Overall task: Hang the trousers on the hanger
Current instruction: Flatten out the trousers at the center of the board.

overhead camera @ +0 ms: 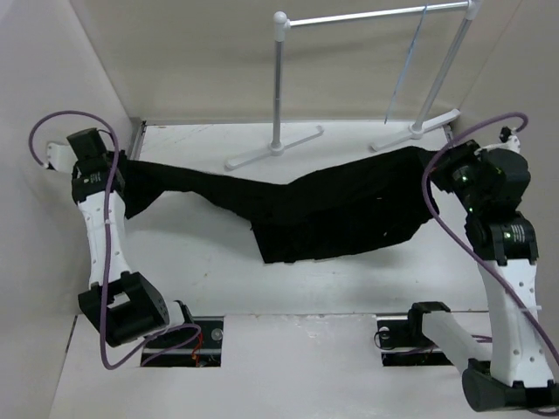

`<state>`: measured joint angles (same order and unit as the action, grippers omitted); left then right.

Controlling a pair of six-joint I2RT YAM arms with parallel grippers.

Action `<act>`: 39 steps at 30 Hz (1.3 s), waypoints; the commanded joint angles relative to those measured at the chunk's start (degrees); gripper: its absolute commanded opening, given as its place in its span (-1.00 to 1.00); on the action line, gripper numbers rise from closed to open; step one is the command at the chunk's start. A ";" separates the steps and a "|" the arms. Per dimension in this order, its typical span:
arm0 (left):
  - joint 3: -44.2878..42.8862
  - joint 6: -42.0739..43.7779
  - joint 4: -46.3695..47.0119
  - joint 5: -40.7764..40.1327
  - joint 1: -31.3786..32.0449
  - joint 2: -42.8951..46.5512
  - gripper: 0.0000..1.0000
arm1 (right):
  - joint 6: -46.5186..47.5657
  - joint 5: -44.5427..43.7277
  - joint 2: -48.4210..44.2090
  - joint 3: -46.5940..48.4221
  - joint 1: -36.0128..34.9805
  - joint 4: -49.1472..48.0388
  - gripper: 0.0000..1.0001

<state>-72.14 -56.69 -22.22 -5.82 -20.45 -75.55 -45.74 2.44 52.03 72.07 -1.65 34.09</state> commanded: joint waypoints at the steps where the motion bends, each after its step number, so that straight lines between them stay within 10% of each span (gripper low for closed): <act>1: -2.40 -0.35 -6.78 -2.35 -4.55 1.72 -0.90 | -1.11 0.64 -5.17 1.51 1.95 -0.35 -0.89; 13: 15.88 4.12 -14.43 -10.51 -12.56 4.36 -0.86 | -1.99 -3.13 -29.08 -29.78 5.47 16.97 -0.93; 18: 18.53 7.11 -15.57 -15.70 -11.25 5.32 -0.27 | -0.24 -9.63 -25.85 -30.15 5.56 16.81 -0.94; 26: 13.78 9.84 -13.29 -19.22 15.38 8.58 -0.03 | 1.09 -6.68 -17.33 -25.24 4.25 10.93 -0.93; 28: 14.13 5.64 -10.67 -15.11 31.96 3.76 0.03 | 0.83 -3.33 -13.38 -22.60 2.41 6.72 -0.93; 34: 1.94 7.72 -3.53 -1.66 39.81 -13.28 0.07 | 2.41 -8.47 -9.13 -12.66 -4.19 8.86 -0.94; 39: -4.76 12.12 -3.88 -1.21 44.83 -18.58 0.06 | 0.75 -11.23 -15.80 -24.76 1.05 19.86 -1.00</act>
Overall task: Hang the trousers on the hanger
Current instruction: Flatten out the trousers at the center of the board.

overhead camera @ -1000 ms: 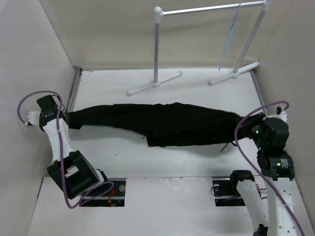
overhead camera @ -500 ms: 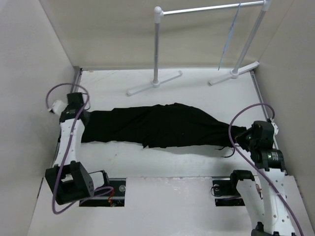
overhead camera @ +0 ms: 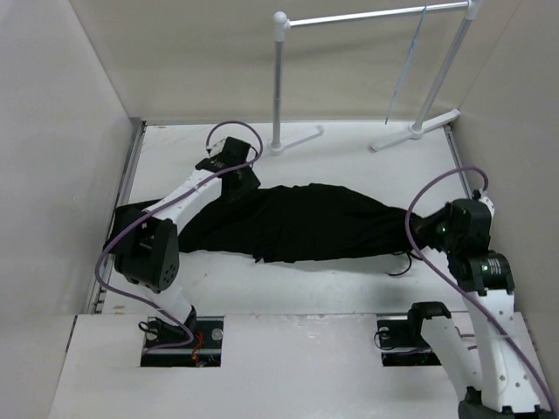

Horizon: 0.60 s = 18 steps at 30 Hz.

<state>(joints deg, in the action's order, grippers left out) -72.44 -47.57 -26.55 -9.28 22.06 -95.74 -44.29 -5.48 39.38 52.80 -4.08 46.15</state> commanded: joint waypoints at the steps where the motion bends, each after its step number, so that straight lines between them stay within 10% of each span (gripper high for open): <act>1: -4.46 3.36 0.18 2.51 3.19 2.31 0.04 | -1.14 -2.36 -4.73 -7.25 6.38 8.51 -1.00; 9: 20.81 -1.37 -5.25 -5.30 6.11 27.68 -0.12 | -4.22 4.34 0.95 -2.10 8.36 -2.63 -0.98; 14: 36.39 -3.76 -6.95 -8.22 -11.87 50.54 0.14 | -2.73 -0.15 3.07 -0.76 6.41 -3.61 -0.98; 18: 38.60 -3.75 -4.40 -4.87 -24.47 51.46 0.22 | -2.03 0.11 1.59 -3.13 6.58 -3.35 -0.98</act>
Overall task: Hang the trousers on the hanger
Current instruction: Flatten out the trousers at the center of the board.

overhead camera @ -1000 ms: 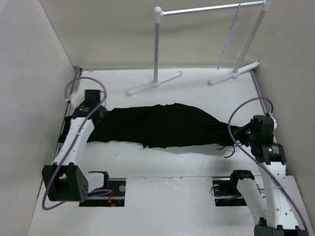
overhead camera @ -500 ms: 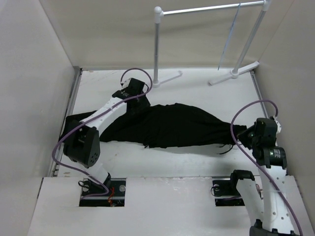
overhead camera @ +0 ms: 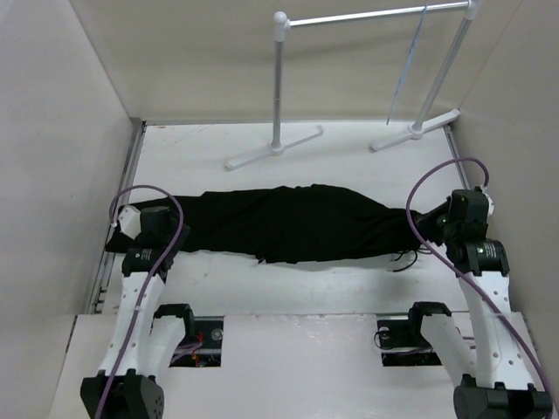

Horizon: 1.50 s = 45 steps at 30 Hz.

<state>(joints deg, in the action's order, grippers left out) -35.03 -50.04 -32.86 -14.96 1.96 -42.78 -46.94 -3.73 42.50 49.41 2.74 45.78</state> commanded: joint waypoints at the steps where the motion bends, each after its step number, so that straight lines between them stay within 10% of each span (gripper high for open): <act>1: 1.80 -1.81 3.58 0.55 -5.42 -2.38 0.23 | 0.79 -1.37 -2.24 -0.62 -0.24 -2.98 -0.98; 17: 3.82 -5.77 13.51 0.19 -30.30 -21.44 0.22 | 3.17 -1.81 -4.10 -4.06 -7.88 -1.57 -0.97; 23: -4.15 -4.54 18.28 2.05 -30.75 -27.88 -0.77 | 3.69 -2.25 -1.99 -3.09 -7.80 -2.88 -0.97; 31: -19.54 -4.10 16.34 0.02 -26.26 -29.72 -0.91 | 3.43 0.30 7.23 1.83 1.51 -10.18 -0.97; 36: -22.90 -2.78 12.31 0.99 -24.24 -32.98 -0.84 | 1.41 0.57 11.64 6.92 1.61 -12.21 -0.97; 45: -4.89 -4.45 5.62 -0.86 -26.52 -20.50 0.15 | 0.62 2.49 5.41 1.13 -0.94 -8.87 -0.97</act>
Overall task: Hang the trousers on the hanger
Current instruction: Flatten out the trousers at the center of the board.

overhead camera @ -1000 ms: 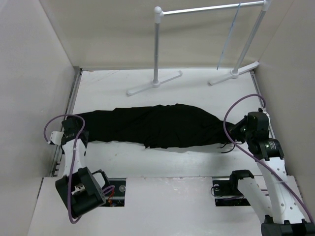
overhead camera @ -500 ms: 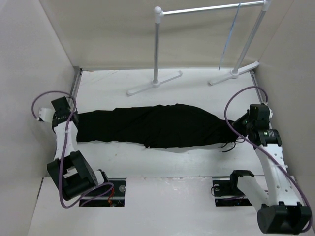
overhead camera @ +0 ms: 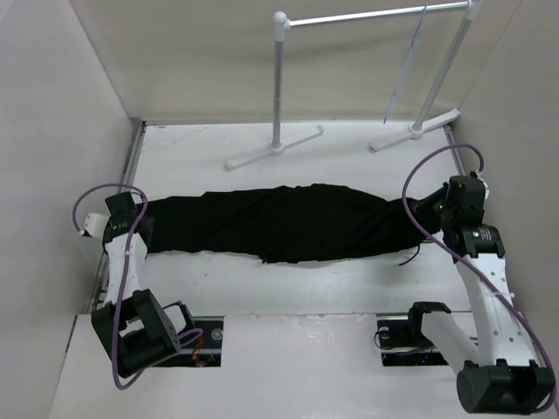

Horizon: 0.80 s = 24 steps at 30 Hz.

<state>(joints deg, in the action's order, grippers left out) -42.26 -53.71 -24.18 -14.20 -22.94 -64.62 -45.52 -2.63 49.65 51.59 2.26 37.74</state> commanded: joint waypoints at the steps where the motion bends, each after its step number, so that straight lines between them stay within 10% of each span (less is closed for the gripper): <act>1: 3.14 -0.95 -3.58 -1.62 -2.15 1.51 0.16 | -0.71 1.93 -2.53 -1.75 -0.55 -0.65 -0.97; 10: 3.16 -0.95 8.26 1.36 -6.99 -8.92 0.25 | 0.08 4.30 -5.18 -4.57 -1.68 0.85 -0.97; 18: 2.36 -1.04 11.62 1.89 -7.60 -12.39 -0.75 | 0.69 3.07 -6.66 -4.57 -2.04 1.11 -0.97; 24: -2.03 -2.80 4.17 -0.21 -4.45 -1.85 -0.96 | 0.78 0.71 -12.19 -5.36 -3.00 5.49 -0.98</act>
<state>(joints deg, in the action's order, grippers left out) -39.38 -54.85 -16.38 -12.47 -29.15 -73.17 -45.25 -0.01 40.56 46.00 0.25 41.06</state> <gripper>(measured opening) 0.031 0.091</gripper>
